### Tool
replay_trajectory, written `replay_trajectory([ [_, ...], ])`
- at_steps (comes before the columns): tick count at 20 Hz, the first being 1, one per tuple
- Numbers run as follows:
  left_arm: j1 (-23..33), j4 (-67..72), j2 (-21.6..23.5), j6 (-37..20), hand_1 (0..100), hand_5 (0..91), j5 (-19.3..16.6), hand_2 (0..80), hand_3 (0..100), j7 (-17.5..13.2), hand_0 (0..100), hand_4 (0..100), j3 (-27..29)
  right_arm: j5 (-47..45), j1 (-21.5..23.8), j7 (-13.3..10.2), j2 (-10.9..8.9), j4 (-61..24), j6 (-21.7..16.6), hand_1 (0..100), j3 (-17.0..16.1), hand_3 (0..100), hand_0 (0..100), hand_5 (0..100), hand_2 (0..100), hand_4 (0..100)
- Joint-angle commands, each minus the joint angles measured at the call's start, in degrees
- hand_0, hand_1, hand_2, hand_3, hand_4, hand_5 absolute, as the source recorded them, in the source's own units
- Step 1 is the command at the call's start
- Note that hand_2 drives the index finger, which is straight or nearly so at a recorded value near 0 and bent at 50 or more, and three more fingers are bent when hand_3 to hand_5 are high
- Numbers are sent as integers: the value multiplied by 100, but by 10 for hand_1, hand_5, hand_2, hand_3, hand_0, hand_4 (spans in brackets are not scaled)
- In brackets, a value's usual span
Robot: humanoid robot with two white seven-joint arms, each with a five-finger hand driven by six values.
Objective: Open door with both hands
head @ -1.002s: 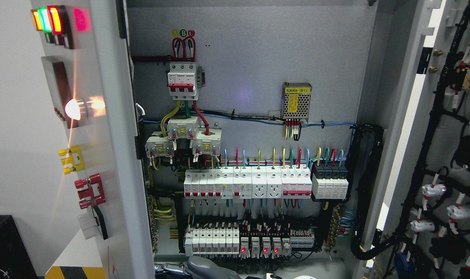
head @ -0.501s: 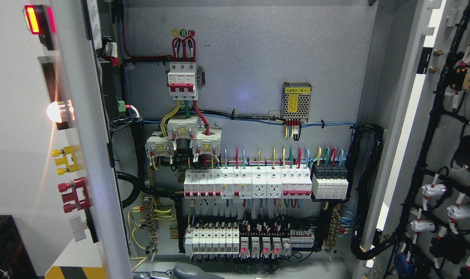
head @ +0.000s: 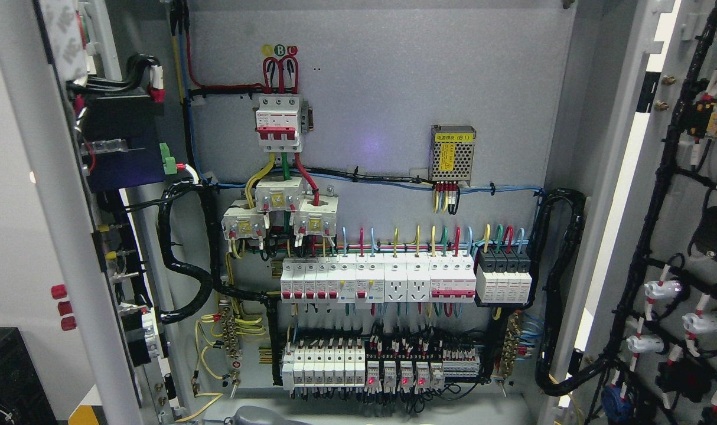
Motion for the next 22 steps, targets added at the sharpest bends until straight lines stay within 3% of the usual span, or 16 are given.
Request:
replay_trajectory([
  [1,1,0,2,-1,0,0,-1,0,0,2,0,0,0,4,-108,-61,282,204,-1,0,272,0,0,0,0,0],
  [7,1,0,-7,-1,0,0,-1,0,0,2,0,0,0,4,-240,-237,352,494,-18,0,334,0,0,0,0,0],
  [13,-192,-132,-42,-19,0,0,-1,0,0,2,0,0,-26,4,-328,-246,352,467,-27,0,474,0,0,0,0,0],
  [17,-52,-1043,2,-80,0,0,-1,0,0,2,0,0,-61,4,-363,-246,361,467,-27,0,580,0,0,0,0,0],
  [22,623,-2791,151,-80,0,0,52,0,0,2,0,0,-1237,13,-407,-237,361,476,-36,0,694,0,0,0,0,0],
])
